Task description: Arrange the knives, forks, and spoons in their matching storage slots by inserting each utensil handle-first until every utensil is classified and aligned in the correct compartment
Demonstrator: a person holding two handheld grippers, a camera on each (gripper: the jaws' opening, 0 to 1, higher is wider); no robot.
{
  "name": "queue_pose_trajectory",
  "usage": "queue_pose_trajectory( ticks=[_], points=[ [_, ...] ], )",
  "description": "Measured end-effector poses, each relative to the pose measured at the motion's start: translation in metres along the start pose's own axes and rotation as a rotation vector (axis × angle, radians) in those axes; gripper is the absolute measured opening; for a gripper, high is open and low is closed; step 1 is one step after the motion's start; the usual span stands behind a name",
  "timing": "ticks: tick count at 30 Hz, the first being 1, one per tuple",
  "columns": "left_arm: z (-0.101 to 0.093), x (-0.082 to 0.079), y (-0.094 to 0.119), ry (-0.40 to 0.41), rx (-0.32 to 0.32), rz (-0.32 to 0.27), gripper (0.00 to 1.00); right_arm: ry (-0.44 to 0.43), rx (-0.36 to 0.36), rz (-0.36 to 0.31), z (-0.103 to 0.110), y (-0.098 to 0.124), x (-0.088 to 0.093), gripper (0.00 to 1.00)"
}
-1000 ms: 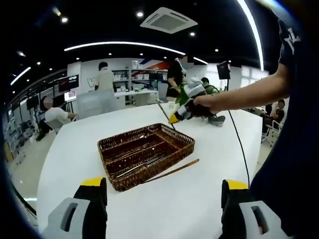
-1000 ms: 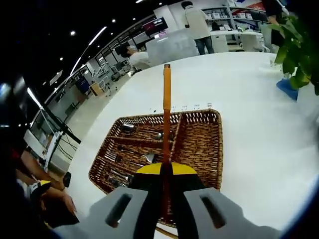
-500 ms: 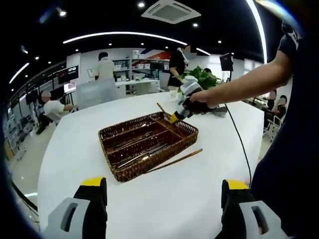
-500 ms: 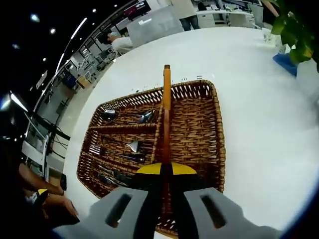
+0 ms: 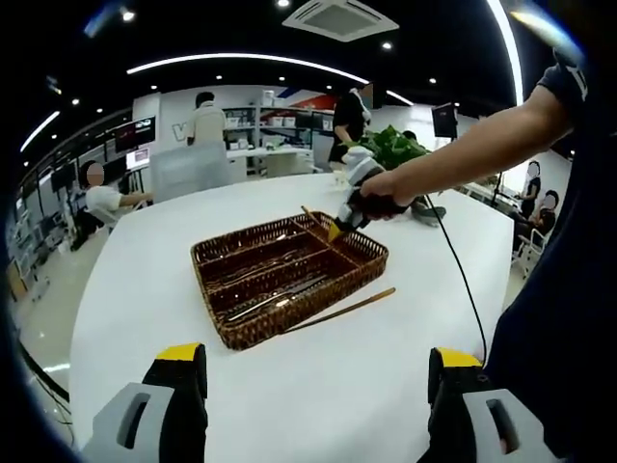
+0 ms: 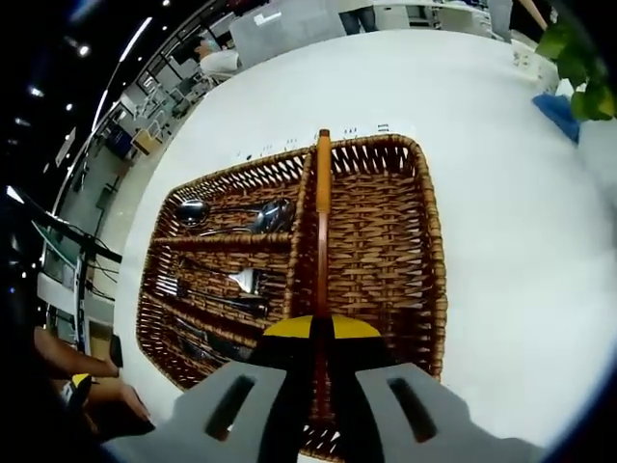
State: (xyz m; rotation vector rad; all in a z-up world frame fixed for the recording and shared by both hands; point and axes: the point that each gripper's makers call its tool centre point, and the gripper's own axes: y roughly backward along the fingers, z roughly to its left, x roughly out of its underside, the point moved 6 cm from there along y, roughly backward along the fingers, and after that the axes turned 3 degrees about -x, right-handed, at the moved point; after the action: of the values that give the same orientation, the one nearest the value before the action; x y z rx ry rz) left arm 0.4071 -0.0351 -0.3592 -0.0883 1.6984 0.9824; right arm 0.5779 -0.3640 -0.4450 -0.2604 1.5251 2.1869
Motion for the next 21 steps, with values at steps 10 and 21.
queue_pose_trajectory(
  ticks=[10, 21],
  points=[
    [-0.004, -0.001, -0.003, -0.011, 0.016, 0.002, 0.98, -0.002, 0.025, 0.084, -0.006, -0.013, 0.007, 0.03],
    [-0.007, -0.004, -0.007, -0.051, 0.035, 0.012, 0.99, -0.036, 0.035, 0.082, -0.005, -0.025, 0.01, 0.03]
  ],
)
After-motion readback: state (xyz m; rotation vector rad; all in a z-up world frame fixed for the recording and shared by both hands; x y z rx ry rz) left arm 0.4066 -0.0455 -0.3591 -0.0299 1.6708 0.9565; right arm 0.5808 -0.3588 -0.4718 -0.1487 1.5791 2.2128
